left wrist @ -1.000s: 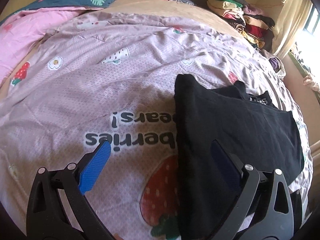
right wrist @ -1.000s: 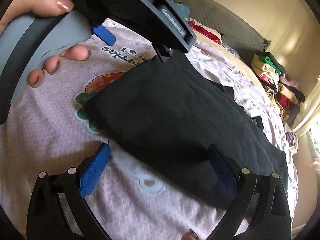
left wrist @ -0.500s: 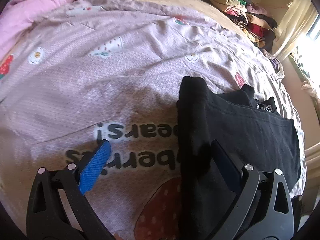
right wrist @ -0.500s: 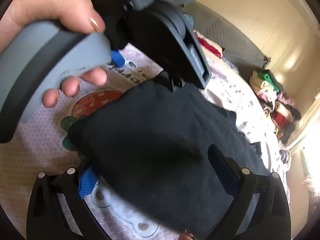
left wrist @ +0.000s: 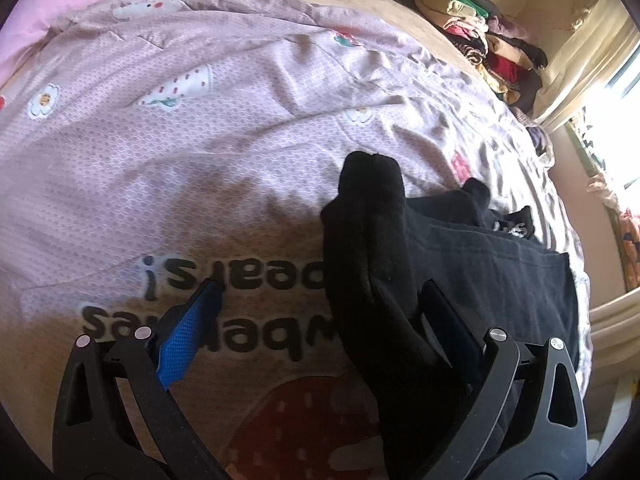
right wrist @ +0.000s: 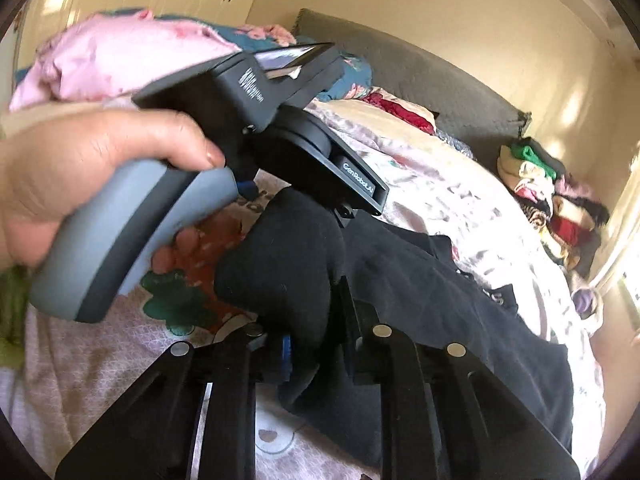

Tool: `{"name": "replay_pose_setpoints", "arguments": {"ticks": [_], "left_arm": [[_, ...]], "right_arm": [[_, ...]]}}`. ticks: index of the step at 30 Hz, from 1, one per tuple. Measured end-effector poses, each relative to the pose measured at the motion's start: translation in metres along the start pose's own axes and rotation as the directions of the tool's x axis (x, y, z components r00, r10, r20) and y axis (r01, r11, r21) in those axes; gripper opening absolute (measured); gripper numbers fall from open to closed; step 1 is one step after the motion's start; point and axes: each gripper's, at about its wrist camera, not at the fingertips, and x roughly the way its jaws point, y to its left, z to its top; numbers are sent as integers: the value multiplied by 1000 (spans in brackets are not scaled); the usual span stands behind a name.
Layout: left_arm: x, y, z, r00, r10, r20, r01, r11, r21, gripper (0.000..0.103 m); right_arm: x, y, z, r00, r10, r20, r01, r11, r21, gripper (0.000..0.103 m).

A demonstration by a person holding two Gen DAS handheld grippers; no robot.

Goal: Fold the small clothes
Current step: 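Close the right tool on the folded sweatshirt edge while the left tool grasps beside it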

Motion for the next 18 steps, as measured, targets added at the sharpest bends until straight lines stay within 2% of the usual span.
{"name": "replay_pose_setpoints", "arguments": {"ticks": [6, 11, 12, 13, 15, 17, 18], "left_arm": [[-3, -10, 1, 995, -96, 17, 96, 993, -71, 93], [-3, -31, 4, 994, -105, 19, 106, 992, -65, 93], [-3, -36, 4, 994, -105, 21, 106, 993, -59, 91], [-3, -41, 5, 994, -111, 20, 112, 992, -52, 87], [-5, -51, 5, 993, -118, 24, 119, 992, -42, 58], [-7, -62, 5, 993, -118, 24, 119, 993, -22, 41], [-9, -68, 5, 993, -112, 29, 112, 994, -10, 37]], "right_arm": [[-19, -11, -9, 999, 27, 42, -30, 996, 82, 16], [-28, -21, -14, 996, 28, 79, -36, 994, 106, 16], [-30, -23, -14, 996, 29, 82, -38, 993, 113, 15], [-32, -24, -14, 996, 28, 85, -38, 992, 117, 15], [-36, -27, -14, 995, 22, 92, -34, 991, 127, 15], [-40, -30, -15, 995, 17, 96, -30, 990, 138, 15], [-42, -31, -15, 995, 13, 99, -28, 989, 143, 15]]}}
